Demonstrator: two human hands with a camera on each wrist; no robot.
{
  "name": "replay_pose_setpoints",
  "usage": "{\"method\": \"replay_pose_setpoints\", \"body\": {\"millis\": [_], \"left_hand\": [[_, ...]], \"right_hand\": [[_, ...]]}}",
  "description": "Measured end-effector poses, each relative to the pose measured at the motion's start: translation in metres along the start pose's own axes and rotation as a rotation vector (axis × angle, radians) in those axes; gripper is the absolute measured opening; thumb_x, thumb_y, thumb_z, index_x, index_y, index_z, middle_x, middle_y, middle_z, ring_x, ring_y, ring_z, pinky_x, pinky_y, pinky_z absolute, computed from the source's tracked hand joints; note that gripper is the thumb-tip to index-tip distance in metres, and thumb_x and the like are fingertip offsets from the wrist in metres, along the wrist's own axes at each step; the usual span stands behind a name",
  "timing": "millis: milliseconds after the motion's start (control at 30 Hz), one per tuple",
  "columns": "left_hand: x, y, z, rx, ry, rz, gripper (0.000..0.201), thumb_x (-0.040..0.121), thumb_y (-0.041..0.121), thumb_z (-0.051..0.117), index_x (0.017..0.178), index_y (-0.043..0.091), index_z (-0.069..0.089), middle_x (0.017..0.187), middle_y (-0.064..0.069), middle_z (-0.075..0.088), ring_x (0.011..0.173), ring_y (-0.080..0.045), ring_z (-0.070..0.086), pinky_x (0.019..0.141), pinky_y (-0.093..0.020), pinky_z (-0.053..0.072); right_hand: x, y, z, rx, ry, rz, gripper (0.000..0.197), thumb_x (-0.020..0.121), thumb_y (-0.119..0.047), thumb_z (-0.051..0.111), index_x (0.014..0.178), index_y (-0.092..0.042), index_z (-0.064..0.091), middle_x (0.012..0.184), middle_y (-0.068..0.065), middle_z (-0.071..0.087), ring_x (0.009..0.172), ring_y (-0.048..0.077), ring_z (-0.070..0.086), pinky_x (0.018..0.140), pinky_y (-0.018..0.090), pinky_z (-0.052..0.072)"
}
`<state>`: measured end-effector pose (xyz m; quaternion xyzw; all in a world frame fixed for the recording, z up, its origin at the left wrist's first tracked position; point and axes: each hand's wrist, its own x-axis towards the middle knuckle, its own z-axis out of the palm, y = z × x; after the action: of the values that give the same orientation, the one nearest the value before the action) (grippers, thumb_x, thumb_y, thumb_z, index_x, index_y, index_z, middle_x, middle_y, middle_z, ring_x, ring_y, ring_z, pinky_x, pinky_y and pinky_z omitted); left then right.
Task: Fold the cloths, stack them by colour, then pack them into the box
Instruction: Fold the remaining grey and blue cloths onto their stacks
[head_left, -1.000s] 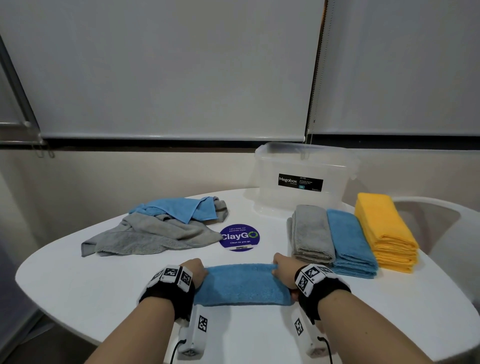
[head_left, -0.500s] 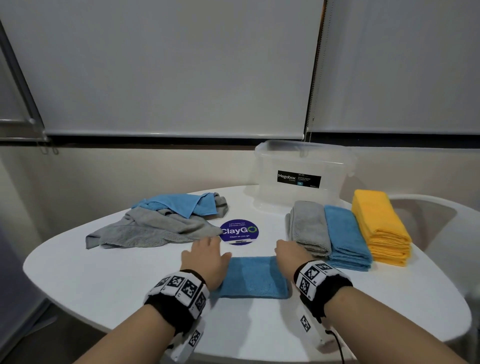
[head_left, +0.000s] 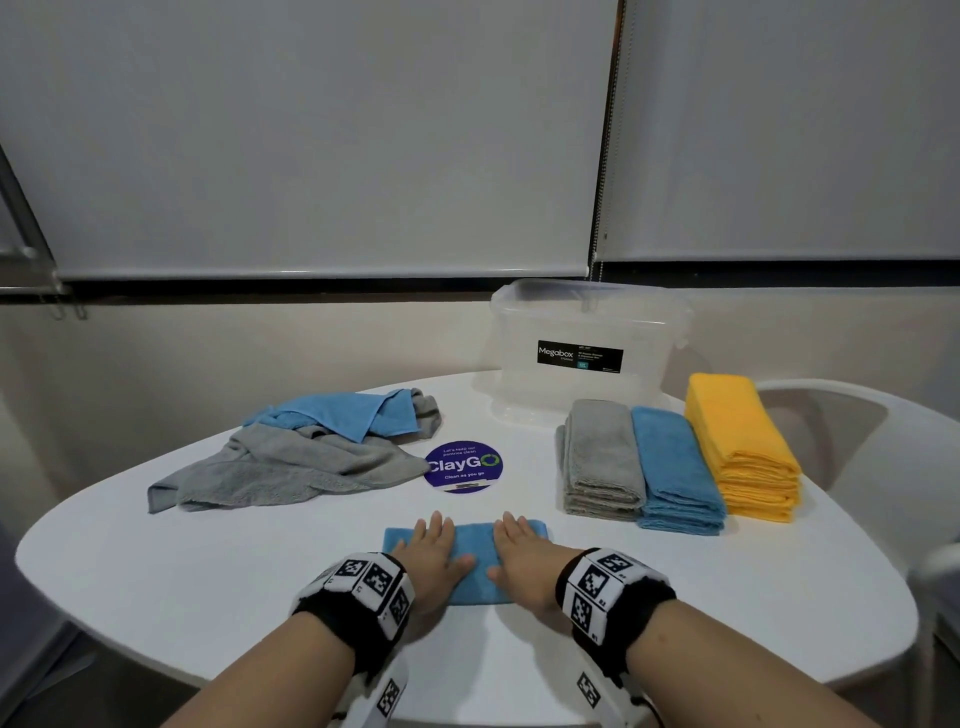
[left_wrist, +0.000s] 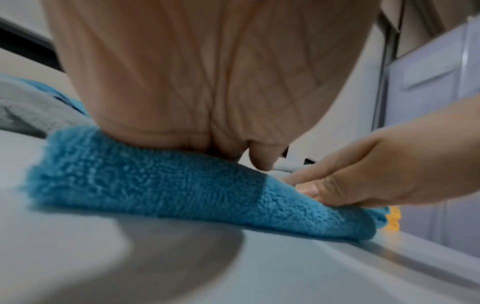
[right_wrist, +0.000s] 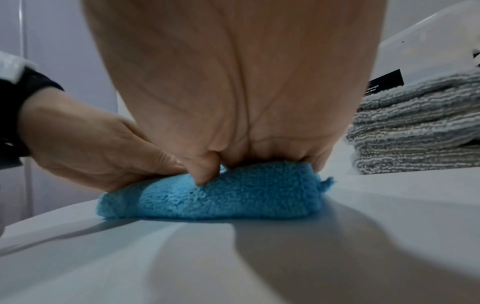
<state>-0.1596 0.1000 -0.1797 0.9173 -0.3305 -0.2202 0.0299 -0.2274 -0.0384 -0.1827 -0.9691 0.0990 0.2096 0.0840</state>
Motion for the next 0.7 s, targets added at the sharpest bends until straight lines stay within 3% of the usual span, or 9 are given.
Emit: {"method": "replay_pose_setpoints", "body": {"millis": [100, 200, 267, 367, 500, 567, 633, 700], "left_hand": [[0.003, 0.002, -0.005, -0.046, 0.042, -0.003, 0.055, 0.105, 0.029, 0.025, 0.151, 0.004, 0.008, 0.160, -0.014, 0.003, 0.147, -0.028, 0.006, 0.118, -0.038, 0.014], [0.007, 0.007, -0.006, 0.071, 0.085, -0.046, 0.046, 0.101, 0.017, 0.036, 0.145, 0.007, 0.028, 0.149, -0.014, 0.032, 0.138, -0.027, 0.030, 0.112, -0.035, 0.028], [0.007, 0.013, -0.008, 0.145, 0.119, -0.086, 0.040, 0.096, 0.019, 0.044, 0.135, 0.011, 0.043, 0.140, -0.009, 0.046, 0.130, -0.024, 0.044, 0.107, -0.033, 0.035], [-0.002, 0.019, -0.012, 0.245, 0.127, -0.142, 0.041, 0.084, 0.030, 0.055, 0.124, 0.021, 0.051, 0.128, -0.003, 0.054, 0.121, -0.024, 0.052, 0.100, -0.041, 0.039], [-0.013, 0.024, -0.026, 0.146, 0.063, -0.044, 0.042, 0.061, 0.037, 0.068, 0.100, 0.025, 0.063, 0.103, 0.001, 0.067, 0.098, -0.020, 0.064, 0.082, -0.029, 0.051], [-0.025, 0.031, -0.043, 0.067, 0.068, 0.040, 0.034, 0.067, 0.031, 0.071, 0.100, 0.024, 0.067, 0.093, 0.003, 0.066, 0.095, -0.018, 0.062, 0.073, -0.023, 0.046], [-0.039, 0.041, -0.067, -0.022, 0.156, 0.156, 0.025, 0.074, 0.026, 0.069, 0.098, 0.022, 0.066, 0.079, 0.008, 0.058, 0.083, -0.013, 0.060, 0.065, -0.019, 0.041], [-0.047, 0.053, -0.088, -0.195, 0.242, 0.239, 0.019, 0.078, 0.024, 0.068, 0.096, 0.020, 0.062, 0.077, 0.008, 0.058, 0.075, -0.008, 0.057, 0.060, -0.016, 0.041]], "right_hand": [[-0.001, 0.000, -0.001, 0.017, -0.013, 0.003, 0.066, 0.103, -0.033, 0.026, 0.150, 0.000, -0.007, 0.159, 0.016, -0.012, 0.147, 0.028, -0.009, 0.119, 0.037, -0.003], [-0.008, 0.001, -0.001, 0.022, -0.004, 0.004, 0.067, 0.102, -0.035, 0.027, 0.151, -0.003, -0.007, 0.159, 0.012, -0.012, 0.148, 0.025, -0.009, 0.118, 0.039, 0.000], [-0.012, 0.002, -0.001, 0.015, 0.008, 0.024, 0.068, 0.101, -0.036, 0.029, 0.152, -0.007, -0.005, 0.160, 0.009, -0.011, 0.148, 0.023, -0.009, 0.118, 0.043, 0.002], [-0.022, 0.003, -0.001, -0.043, -0.016, 0.025, 0.069, 0.100, -0.036, 0.033, 0.153, -0.014, -0.005, 0.160, 0.005, -0.013, 0.148, 0.024, -0.010, 0.118, 0.048, 0.002], [-0.042, 0.023, -0.002, 0.007, -0.009, -0.037, 0.070, 0.097, -0.036, 0.042, 0.153, -0.027, 0.000, 0.160, 0.007, -0.014, 0.147, 0.032, -0.006, 0.118, 0.049, 0.009], [-0.055, 0.040, -0.004, 0.183, 0.099, -0.063, 0.071, 0.094, -0.033, 0.046, 0.152, -0.033, 0.004, 0.160, 0.010, -0.008, 0.147, 0.030, 0.007, 0.118, 0.042, 0.017], [-0.072, 0.057, -0.008, 0.380, 0.334, -0.096, 0.071, 0.094, -0.032, 0.049, 0.151, -0.037, 0.007, 0.158, 0.007, 0.013, 0.142, 0.023, 0.026, 0.116, 0.034, 0.024], [-0.089, 0.070, -0.017, 0.570, 0.575, -0.098, 0.067, 0.096, -0.032, 0.050, 0.150, -0.041, 0.011, 0.143, 0.000, 0.035, 0.127, 0.012, 0.043, 0.110, 0.028, 0.034]]}}
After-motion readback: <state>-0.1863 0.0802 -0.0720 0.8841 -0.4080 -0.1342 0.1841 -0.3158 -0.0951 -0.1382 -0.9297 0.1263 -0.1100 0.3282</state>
